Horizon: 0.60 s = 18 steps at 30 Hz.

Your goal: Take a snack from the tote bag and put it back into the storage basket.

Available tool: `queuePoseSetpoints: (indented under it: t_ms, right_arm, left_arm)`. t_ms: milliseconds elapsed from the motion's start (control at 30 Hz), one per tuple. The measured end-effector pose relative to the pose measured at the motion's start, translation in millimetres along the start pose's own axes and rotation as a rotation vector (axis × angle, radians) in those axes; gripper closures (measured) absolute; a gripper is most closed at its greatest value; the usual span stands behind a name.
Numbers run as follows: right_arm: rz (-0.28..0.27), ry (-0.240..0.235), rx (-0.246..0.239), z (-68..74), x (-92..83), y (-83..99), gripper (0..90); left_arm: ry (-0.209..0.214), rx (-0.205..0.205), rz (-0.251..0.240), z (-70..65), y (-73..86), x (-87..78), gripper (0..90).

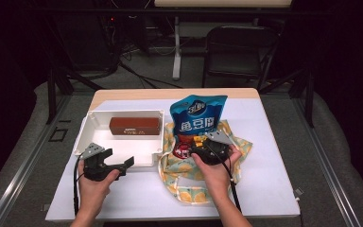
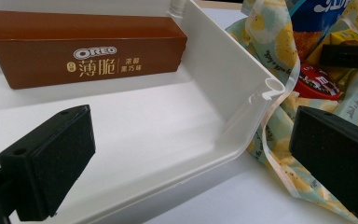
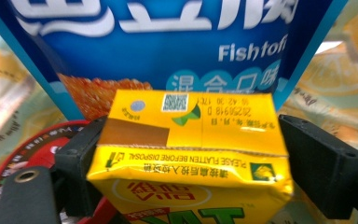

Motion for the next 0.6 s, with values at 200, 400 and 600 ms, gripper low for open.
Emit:
queuePoseSetpoints:
  t_ms: [200, 400, 600]
  right_arm:
    - [-0.011, 0.004, 0.029, -0.3, 4.9, 0.5, 14.2]
    - [-0.039, -0.010, 0.067, -0.7, 9.0, 1.8, 15.7]
    - [-0.058, 0.012, 0.017, -0.8, 4.4, 0.7, 28.0]
  left_arm:
    - [0.006, -0.002, 0.007, -1.2, 2.1, 3.0, 0.8]
    - [0.012, -0.004, 0.016, -2.1, 4.0, 3.8, 1.2]
    - [0.015, -0.008, 0.014, -1.8, 3.9, 2.7, 1.9]
Point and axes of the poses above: each handheld gripper's, and its own axes: x roughly forward along the jaws, y roughly out of its underside, z roughly to its left, the point moved 10 cm from there along x, roughly forward along the jaws, and after that the axes turned 4 degrees about y, right-handed, at the moved point
